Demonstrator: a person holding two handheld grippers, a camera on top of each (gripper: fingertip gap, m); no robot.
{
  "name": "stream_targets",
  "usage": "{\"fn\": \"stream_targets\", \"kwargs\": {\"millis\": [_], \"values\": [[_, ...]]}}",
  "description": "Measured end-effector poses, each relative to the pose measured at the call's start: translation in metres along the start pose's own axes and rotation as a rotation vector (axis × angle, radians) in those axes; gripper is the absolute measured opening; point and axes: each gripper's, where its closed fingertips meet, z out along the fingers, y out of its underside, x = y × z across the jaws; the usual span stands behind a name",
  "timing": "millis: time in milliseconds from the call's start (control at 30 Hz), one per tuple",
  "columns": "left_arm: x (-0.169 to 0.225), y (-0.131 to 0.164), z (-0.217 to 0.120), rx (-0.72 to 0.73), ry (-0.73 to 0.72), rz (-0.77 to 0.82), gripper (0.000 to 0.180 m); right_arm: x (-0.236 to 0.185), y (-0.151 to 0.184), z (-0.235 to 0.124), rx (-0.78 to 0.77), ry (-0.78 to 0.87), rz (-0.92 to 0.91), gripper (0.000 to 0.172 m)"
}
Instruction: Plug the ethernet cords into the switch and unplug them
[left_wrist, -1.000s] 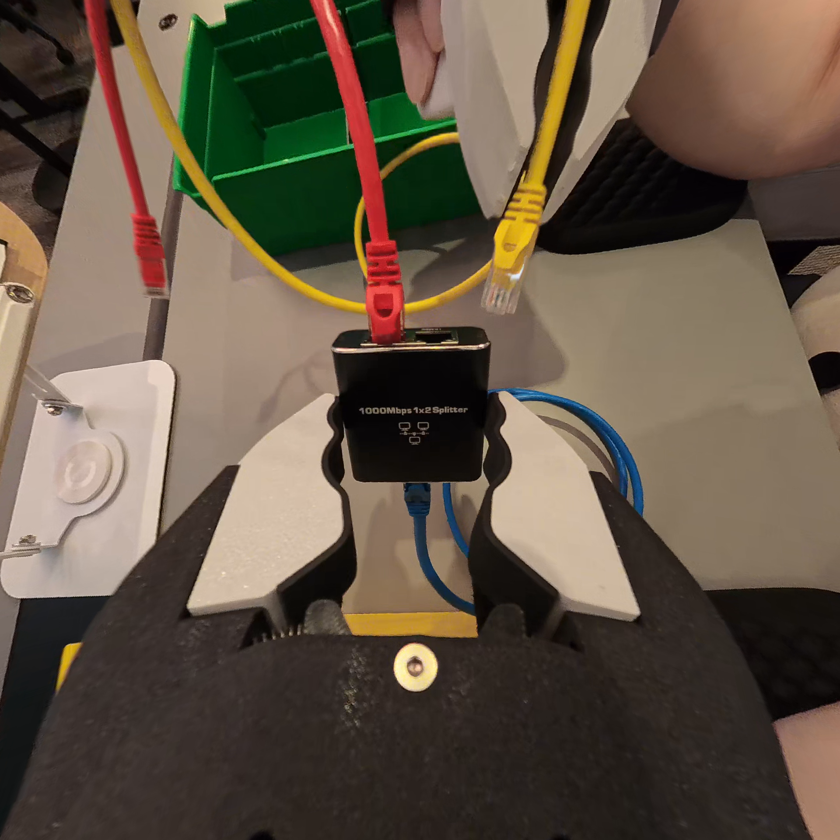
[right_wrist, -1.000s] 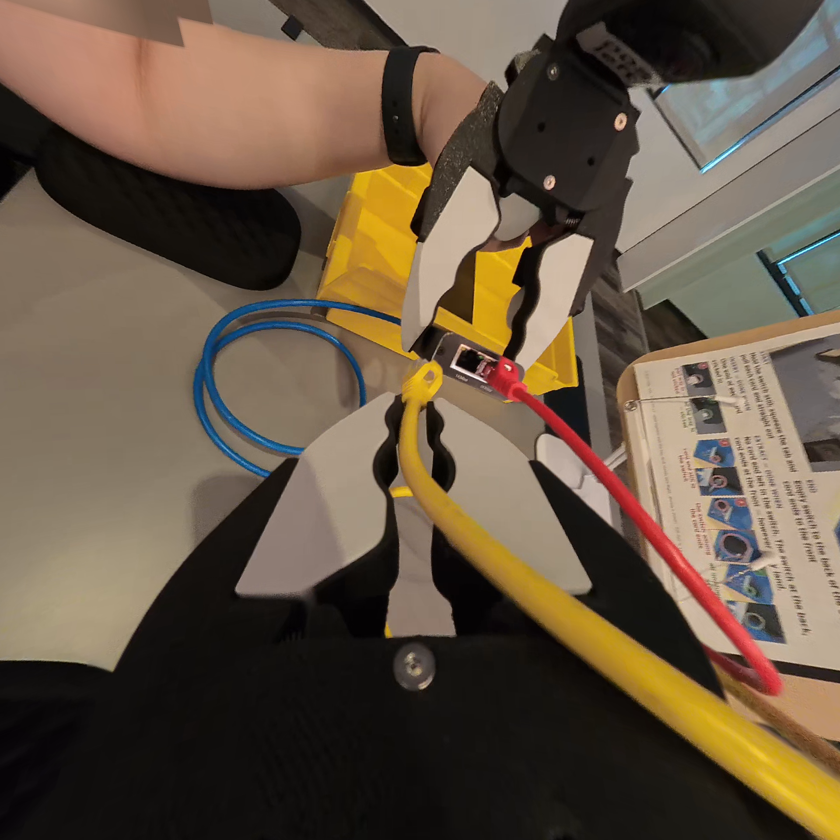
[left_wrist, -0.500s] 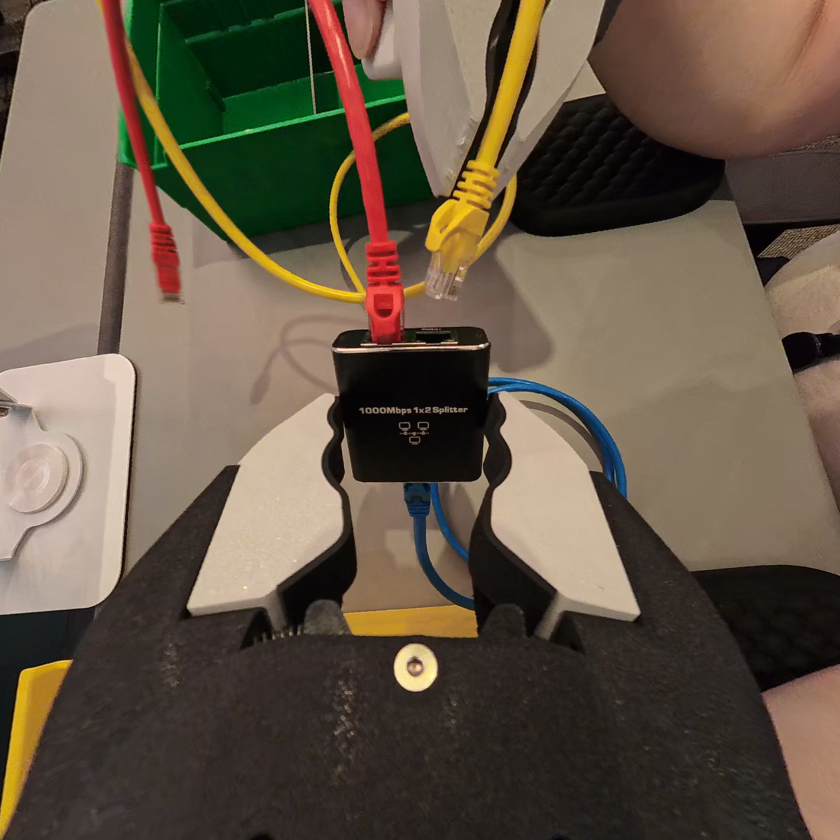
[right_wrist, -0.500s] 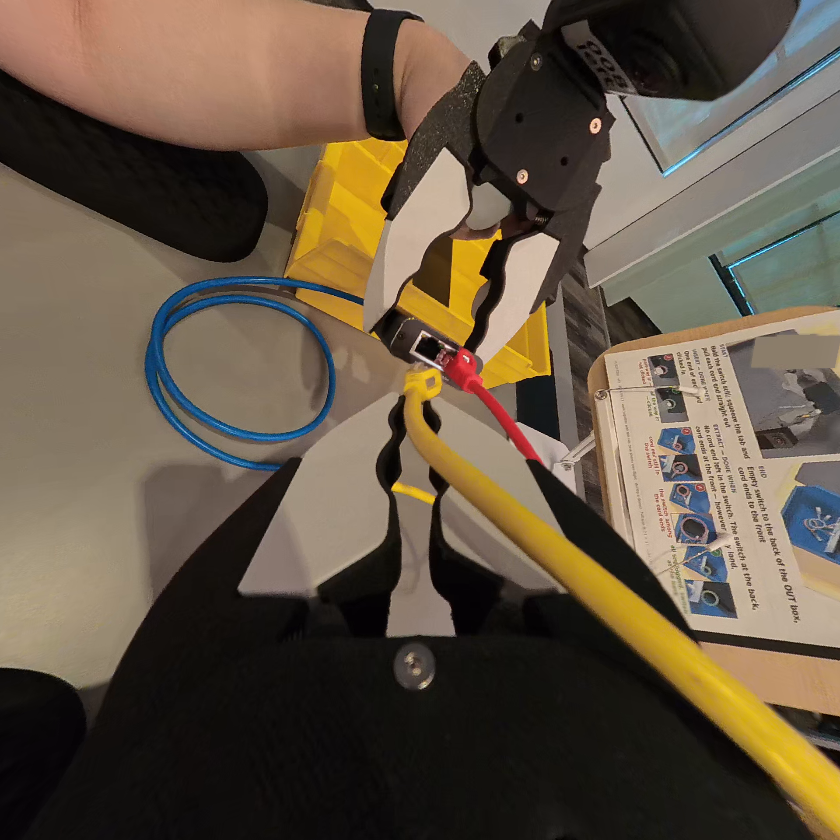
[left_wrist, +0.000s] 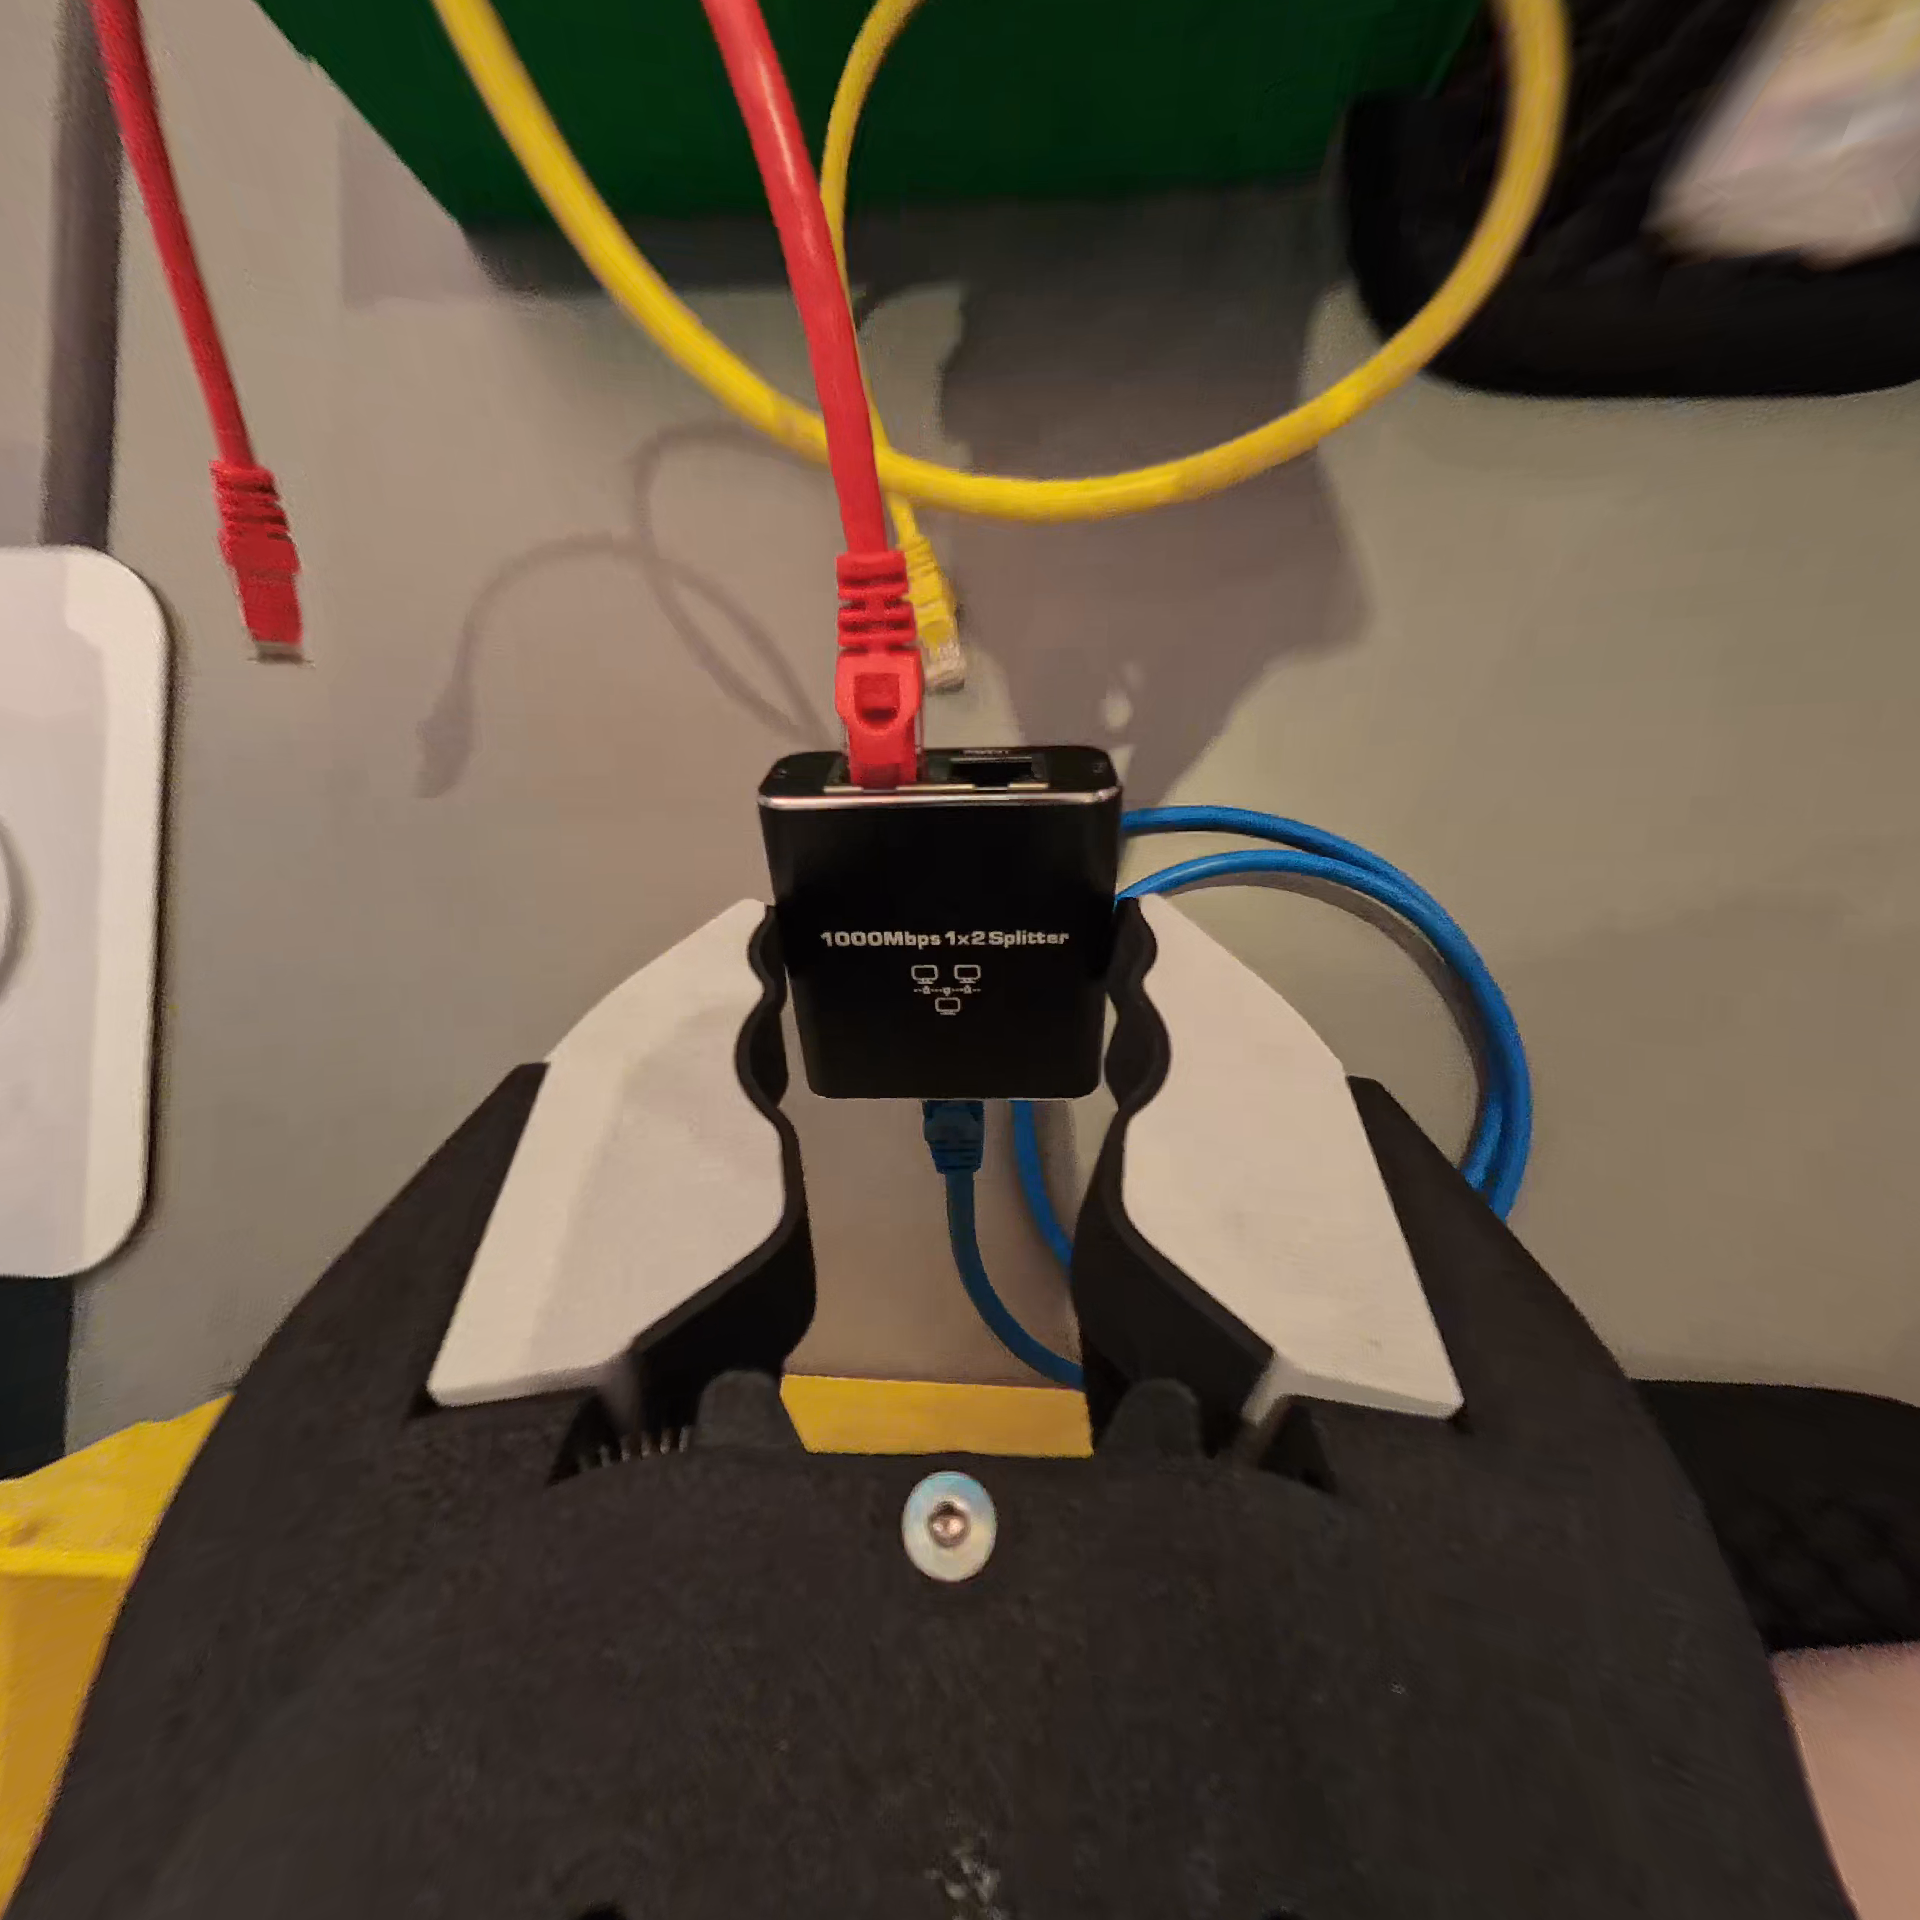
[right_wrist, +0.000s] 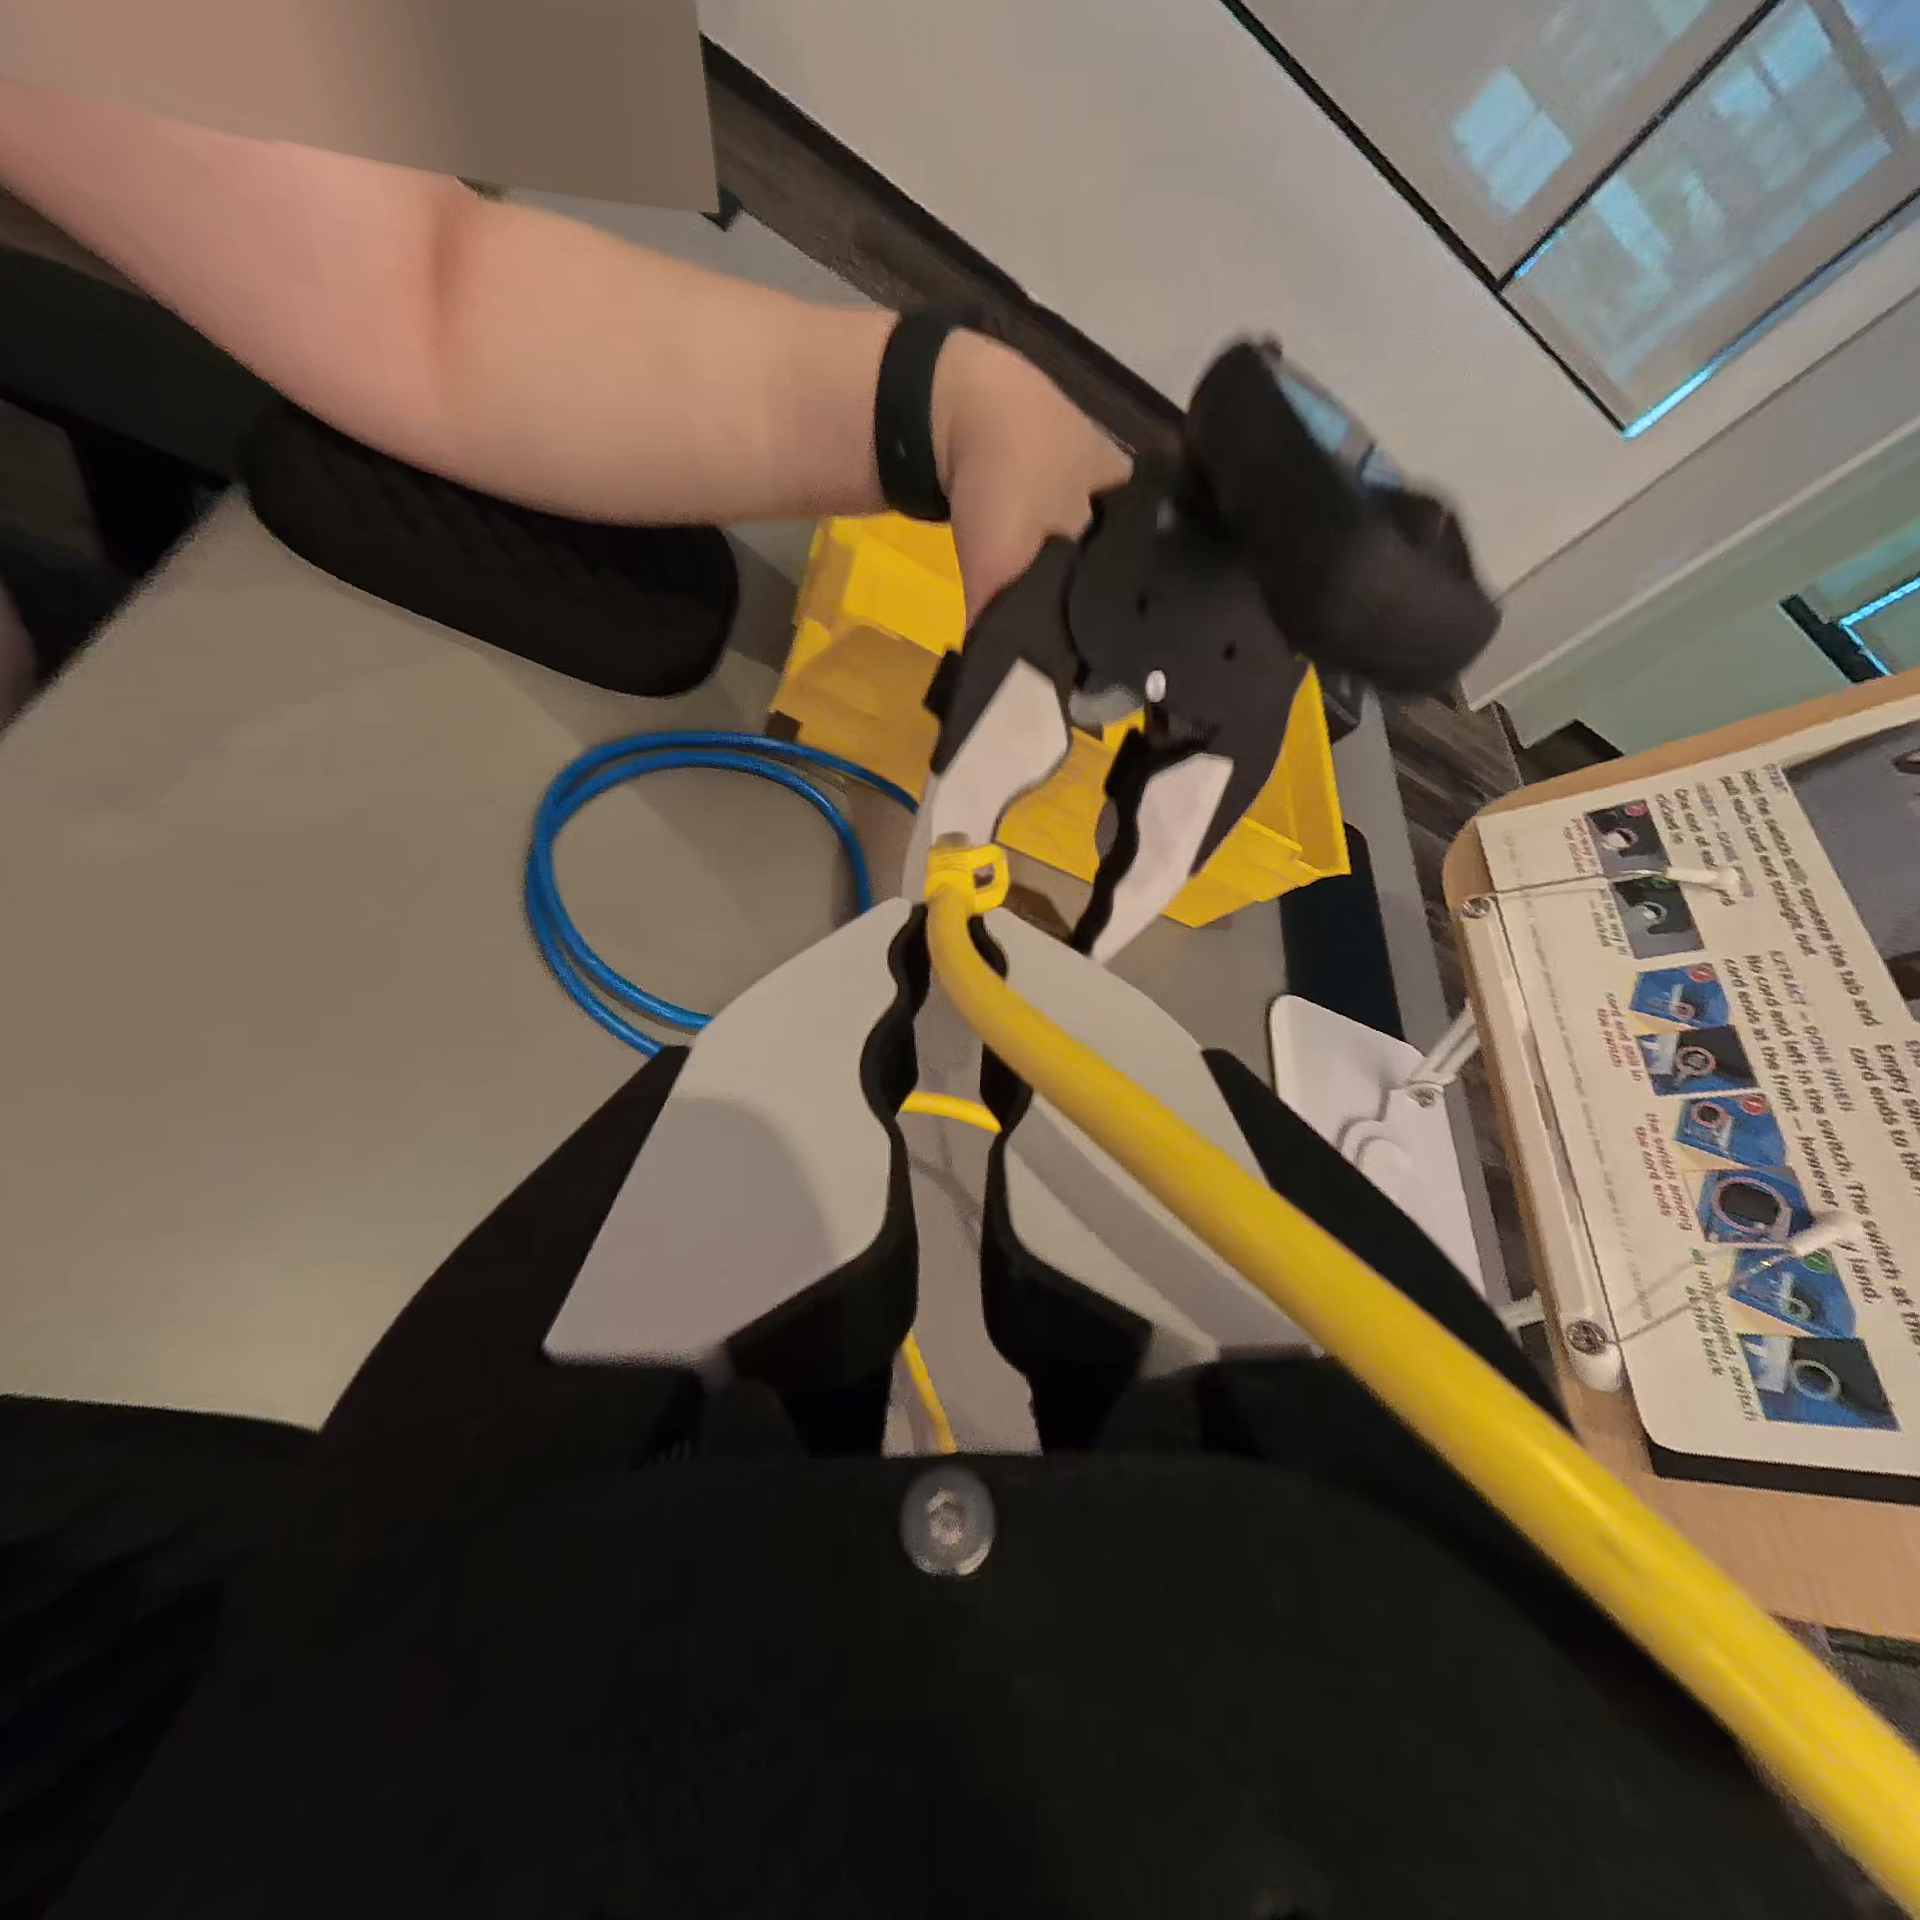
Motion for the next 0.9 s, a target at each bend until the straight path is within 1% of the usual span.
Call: {"fn": "stream_targets", "kwargs": {"millis": [100, 200, 400, 500, 633, 767, 833, 900], "values": [[-0.003, 0.009, 0.025, -0.109, -0.006, -0.048, 0.059, -0.01, -0.007, -0.011, 0.025, -0.043, 0.014, 0.007], [-0.011, 0.022, 0.044, -0.218, -0.052, -0.085, 0.059, -0.016, -0.011, -0.019, 0.026, -0.064, 0.014, 0.008], [-0.021, 0.051, 0.064, -0.432, -0.122, -0.181, 0.059, -0.022, -0.01, -0.022, 0.031, -0.099, 0.03, 0.008], [-0.015, 0.052, 0.073, -0.439, -0.087, -0.194, 0.059, -0.021, -0.006, -0.021, 0.024, -0.107, 0.04, 0.008], [-0.012, 0.05, 0.076, -0.413, -0.057, -0.261, 0.059, -0.02, -0.004, -0.022, 0.03, -0.104, 0.047, 0.008], [-0.012, 0.047, 0.077, -0.398, -0.069, -0.237, 0.059, -0.018, -0.003, -0.025, 0.041, -0.093, 0.055, 0.008], [-0.016, 0.041, 0.073, -0.363, -0.097, -0.218, 0.058, -0.017, -0.002, -0.026, 0.041, -0.086, 0.055, 0.008], [-0.018, 0.032, 0.061, -0.301, -0.097, -0.236, 0.058, -0.016, -0.002, -0.027, 0.042, -0.08, 0.055, 0.008]]}}
